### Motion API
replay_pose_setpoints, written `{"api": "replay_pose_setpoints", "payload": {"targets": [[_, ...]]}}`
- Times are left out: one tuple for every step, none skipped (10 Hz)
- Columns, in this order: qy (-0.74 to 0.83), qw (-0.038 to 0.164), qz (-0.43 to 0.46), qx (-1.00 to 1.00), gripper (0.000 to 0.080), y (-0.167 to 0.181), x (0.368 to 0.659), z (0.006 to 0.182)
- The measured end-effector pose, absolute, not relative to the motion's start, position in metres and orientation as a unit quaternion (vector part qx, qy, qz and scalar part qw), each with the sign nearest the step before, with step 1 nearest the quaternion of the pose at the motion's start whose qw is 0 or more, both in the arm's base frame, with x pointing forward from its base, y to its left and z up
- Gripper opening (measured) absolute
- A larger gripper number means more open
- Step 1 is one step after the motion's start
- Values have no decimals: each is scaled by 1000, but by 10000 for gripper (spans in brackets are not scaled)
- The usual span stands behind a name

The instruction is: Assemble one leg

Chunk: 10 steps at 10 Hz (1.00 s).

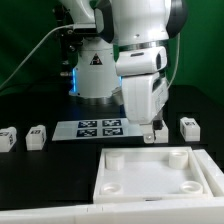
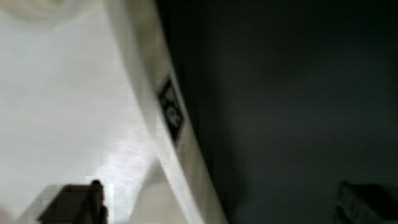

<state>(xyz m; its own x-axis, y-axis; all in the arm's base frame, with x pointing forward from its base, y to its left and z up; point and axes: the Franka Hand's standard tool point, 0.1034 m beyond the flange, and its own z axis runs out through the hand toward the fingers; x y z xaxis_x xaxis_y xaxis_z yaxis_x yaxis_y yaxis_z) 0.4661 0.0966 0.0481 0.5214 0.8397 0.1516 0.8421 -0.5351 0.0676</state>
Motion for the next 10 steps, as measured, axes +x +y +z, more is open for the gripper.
{"api": "replay_pose_setpoints", "payload": {"targets": [[-432, 13, -85, -898, 648, 111, 461, 52], [-364, 21, -92, -927, 648, 127, 461, 58], [-327, 28, -98, -940, 648, 138, 455, 56], [-274, 35, -94, -957, 648, 138, 454, 54], [-221, 41, -92, -970, 648, 138, 454, 54], [-178, 46, -90, -979, 648, 138, 454, 54], [-114, 54, -83, -989, 648, 141, 450, 52], [-67, 60, -71, -993, 648, 152, 437, 48], [-59, 63, -63, -994, 648, 168, 426, 47], [-59, 64, -51, -995, 648, 181, 417, 44]]}}
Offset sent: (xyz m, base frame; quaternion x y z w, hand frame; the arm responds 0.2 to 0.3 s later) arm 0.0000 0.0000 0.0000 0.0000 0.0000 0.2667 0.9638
